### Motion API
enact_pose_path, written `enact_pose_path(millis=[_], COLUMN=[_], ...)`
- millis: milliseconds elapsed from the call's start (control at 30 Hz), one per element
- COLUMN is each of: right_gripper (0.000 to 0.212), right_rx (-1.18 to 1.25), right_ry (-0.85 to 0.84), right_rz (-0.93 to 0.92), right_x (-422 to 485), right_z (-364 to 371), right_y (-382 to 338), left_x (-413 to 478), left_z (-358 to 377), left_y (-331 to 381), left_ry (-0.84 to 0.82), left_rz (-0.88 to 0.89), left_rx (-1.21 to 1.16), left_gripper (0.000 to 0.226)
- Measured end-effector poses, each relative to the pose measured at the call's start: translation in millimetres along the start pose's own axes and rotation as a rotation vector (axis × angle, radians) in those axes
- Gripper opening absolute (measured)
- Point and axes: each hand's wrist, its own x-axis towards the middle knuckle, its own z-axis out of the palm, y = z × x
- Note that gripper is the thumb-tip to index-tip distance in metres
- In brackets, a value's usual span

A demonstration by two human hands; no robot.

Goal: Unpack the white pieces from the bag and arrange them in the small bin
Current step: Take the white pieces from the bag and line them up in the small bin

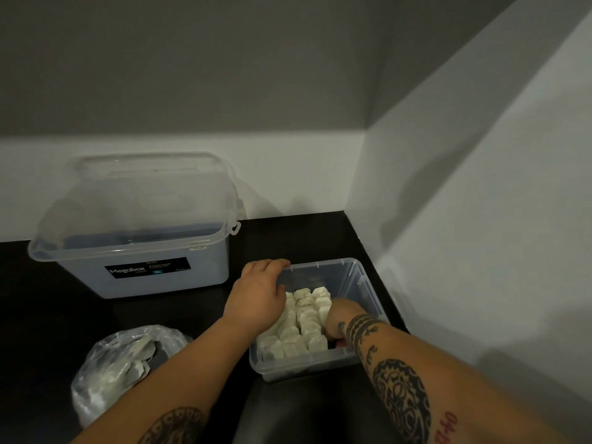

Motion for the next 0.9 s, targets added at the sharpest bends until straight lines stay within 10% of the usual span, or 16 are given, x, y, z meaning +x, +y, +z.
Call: enact_pose_path(millis=[900], right_gripper=[0.022], right_rx=[0.297], right_ry=[-0.075], right_rz=[0.148], right_x=[-4.2], right_z=[-10.9], right_y=[-2.8], left_x=[-1.4], left_z=[-7.6], left_y=[0.4], left_ry=[-0.056], left_rz=[-0.005], left_rx=[-0.010], left_gripper=[0.054])
